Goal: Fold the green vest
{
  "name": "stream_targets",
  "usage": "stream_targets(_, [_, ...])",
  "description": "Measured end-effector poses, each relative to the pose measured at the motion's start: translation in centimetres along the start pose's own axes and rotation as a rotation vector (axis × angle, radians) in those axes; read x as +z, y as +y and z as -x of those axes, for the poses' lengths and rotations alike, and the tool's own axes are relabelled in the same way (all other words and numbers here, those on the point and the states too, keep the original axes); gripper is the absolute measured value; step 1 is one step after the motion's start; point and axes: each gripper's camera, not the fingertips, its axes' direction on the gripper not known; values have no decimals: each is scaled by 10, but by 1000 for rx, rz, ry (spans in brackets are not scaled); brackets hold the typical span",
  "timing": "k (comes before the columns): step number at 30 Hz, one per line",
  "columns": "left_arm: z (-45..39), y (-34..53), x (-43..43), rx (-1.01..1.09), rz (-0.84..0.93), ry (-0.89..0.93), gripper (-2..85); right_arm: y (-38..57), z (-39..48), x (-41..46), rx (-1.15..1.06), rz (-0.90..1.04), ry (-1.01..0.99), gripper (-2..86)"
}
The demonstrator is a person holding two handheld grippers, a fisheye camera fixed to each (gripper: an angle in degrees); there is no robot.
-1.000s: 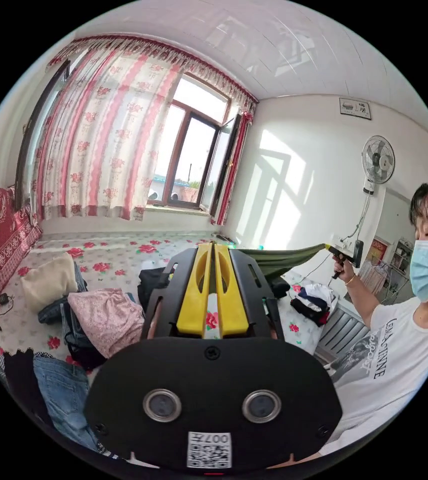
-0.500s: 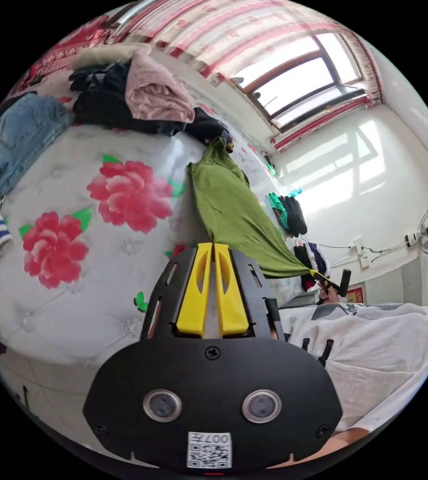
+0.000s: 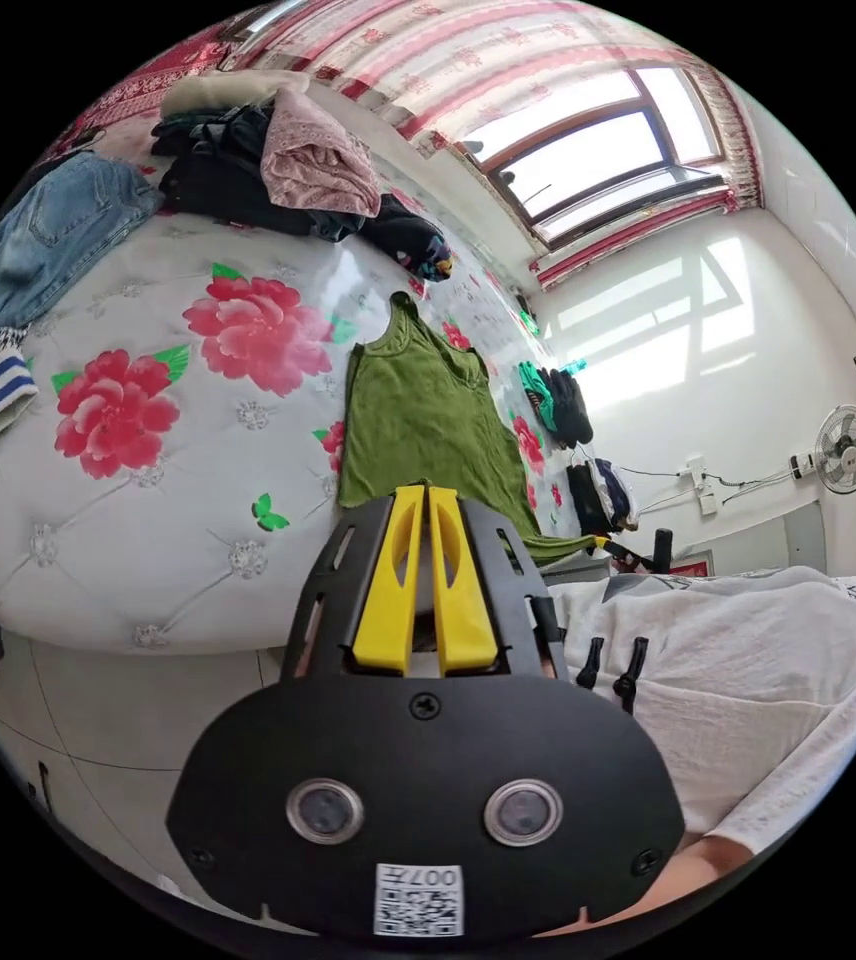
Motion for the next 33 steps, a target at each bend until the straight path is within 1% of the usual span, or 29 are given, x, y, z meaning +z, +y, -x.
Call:
stream_targets(4, [-9,-75,17,35,15,-30,-8,-47,-16,-5,2,-21,-31,-2])
stream_targets(6, [-8,-112,31,33,4,-66,-6,-91,-29,2,16,-33,-35,-1])
stream_targets(9, [6,-166,63,-60,-26,-136,5,-146,-46,23,58,-58,-11,3])
stream_targets(11, [22,-193,90,-169,-52,-176,46,-170,-58,36,142,-132,31,9])
stream_targets(13, [33,-204,105,-232,-44,-204,76,-182,-72,47,217,-199,24,17])
stream_targets(15, [40,-207,113,-258,-27,-235,91,-184,-85,63,281,-182,34,25])
stream_targets(16, [42,-205,113,-250,-32,-249,99,-182,-86,66,274,-171,37,27])
stream_targets(18, [42,-194,112,-217,-33,-259,100,-163,-86,81,218,-92,44,30])
stream_targets(23, [23,-140,119,-71,73,-250,100,-118,-80,106,116,50,93,30])
stream_targets(27, [7,-118,140,-10,172,-264,108,-108,-77,126,78,118,49,22])
stream_targets(29, [4,-109,165,-6,301,-359,89,-107,-76,138,65,166,33,18])
stream_targets(30, [1,-107,166,7,281,-402,76,-107,-75,145,59,206,19,14])
stream_targets(31, [-3,-106,169,8,290,-507,45,-107,-73,148,56,228,15,12])
stream_targets(32, [-6,-108,172,23,315,-556,11,-108,-69,150,41,254,24,7])
stream_targets(33, [-6,-110,174,31,339,-554,7,-109,-65,148,23,256,43,3])
